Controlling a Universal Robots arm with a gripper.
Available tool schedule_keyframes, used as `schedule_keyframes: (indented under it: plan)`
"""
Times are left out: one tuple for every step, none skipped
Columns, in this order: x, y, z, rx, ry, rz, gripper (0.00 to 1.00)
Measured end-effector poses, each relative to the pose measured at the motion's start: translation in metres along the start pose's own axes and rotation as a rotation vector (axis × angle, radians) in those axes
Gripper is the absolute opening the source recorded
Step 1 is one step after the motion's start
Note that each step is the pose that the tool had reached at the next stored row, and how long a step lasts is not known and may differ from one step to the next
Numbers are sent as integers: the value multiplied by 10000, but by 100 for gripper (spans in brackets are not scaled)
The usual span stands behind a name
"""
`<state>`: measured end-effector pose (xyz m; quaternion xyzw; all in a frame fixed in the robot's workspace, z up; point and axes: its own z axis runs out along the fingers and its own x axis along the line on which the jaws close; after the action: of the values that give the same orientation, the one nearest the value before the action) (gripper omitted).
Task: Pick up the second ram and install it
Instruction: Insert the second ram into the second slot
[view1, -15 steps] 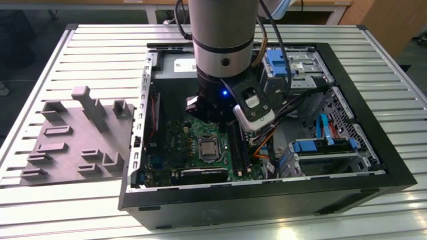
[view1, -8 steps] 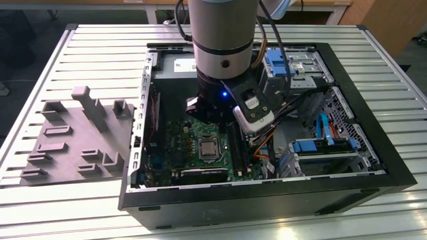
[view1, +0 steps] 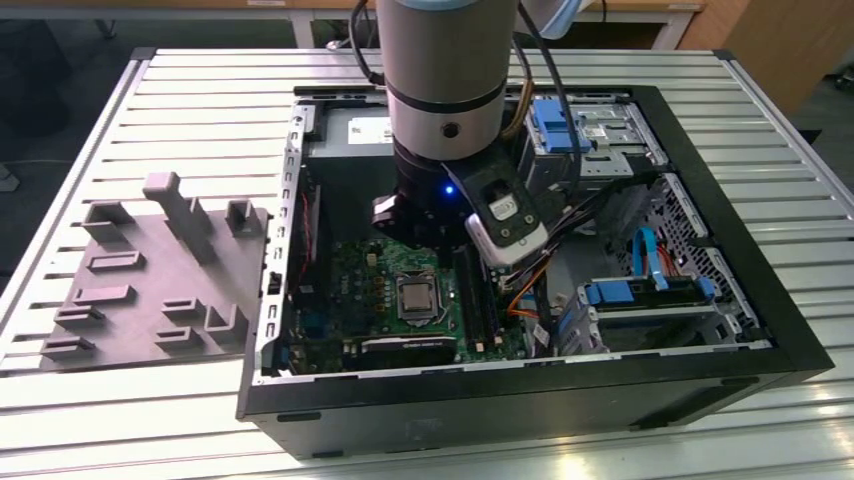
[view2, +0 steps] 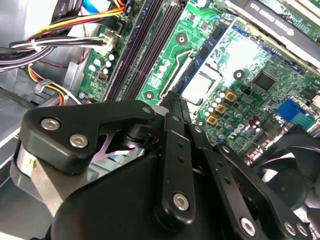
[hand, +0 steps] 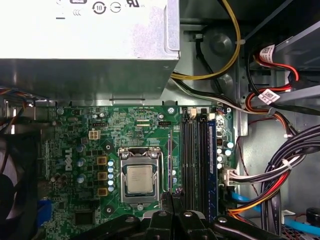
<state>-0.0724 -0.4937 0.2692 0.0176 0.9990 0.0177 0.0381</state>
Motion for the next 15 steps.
schedule_keyframes:
  plan:
    - [-7,0,1,-1,0,0,11]
    - [-14,1,2,-1,0,0,11]
    - [-22,1,3,-1,0,0,11]
    - [-28,1,4,-1,0,-1,11]
    - [-33,1,4,0,0,-1,11]
    - [-38,1,6,0,0,0,11]
    - [-43,1,7,0,0,-1,11]
    - [-47,1,9,1,0,-1,11]
    - [-50,2,10,1,1,0,11]
    - [-54,2,11,1,1,-1,11]
    - [-57,2,13,1,1,0,11]
    - [-61,2,15,0,1,-1,11]
    - [-65,2,17,0,0,0,11]
    - [-70,2,18,0,0,0,11]
    - [-74,2,20,1,0,-1,11]
